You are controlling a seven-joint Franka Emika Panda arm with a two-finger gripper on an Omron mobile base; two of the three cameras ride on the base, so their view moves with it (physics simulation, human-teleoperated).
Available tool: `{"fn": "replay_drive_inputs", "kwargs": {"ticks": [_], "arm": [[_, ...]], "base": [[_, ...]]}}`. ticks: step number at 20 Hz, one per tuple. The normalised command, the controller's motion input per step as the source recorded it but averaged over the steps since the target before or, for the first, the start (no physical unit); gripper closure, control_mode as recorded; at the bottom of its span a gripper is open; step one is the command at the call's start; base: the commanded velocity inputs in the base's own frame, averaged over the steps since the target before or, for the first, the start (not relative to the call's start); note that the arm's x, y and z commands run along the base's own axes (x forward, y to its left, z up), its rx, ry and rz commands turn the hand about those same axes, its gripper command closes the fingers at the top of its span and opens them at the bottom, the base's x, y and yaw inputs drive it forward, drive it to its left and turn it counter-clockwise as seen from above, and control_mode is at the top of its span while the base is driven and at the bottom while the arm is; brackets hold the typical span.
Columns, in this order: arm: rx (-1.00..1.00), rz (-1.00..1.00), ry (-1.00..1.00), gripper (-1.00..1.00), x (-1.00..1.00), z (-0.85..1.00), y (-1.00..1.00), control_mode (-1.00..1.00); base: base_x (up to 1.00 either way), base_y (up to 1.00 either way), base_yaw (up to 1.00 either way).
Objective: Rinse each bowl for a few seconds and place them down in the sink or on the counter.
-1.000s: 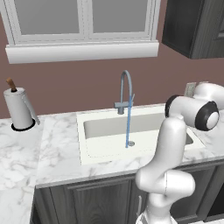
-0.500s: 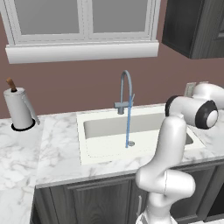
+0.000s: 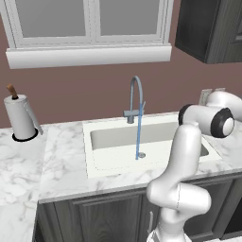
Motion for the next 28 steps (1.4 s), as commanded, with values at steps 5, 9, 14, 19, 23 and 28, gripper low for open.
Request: {"fn": "replay_drive_inputs", "kwargs": {"ticks": [5,9,14,19,23,28], "arm": [[0.02,0.0,0.02,-1.0,0.11,-0.18,-0.15,-1.0],[0.01,0.0,0.02,-1.0,0.11,-0.13,-0.17,-1.0],[0.01,0.0,0.02,-1.0,0.11,-0.08,-0.21,-1.0],[0.02,0.0,0.03,-1.0,0.12,-0.1,-0.22,-1.0],[0.02,0.0,0.03,-1.0,0.12,-0.15,-0.15,-1.0],[0.02,0.0,0.04,-1.0,0.12,-0.15,-0.14,-1.0]], "base": [[0.0,0.0,0.0],[0.0,0.0,0.0],[0.0,0.0,0.0],[0.0,0.0,0.0],[0.0,0.0,0.0],[0.0,0.0,0.0]]}}
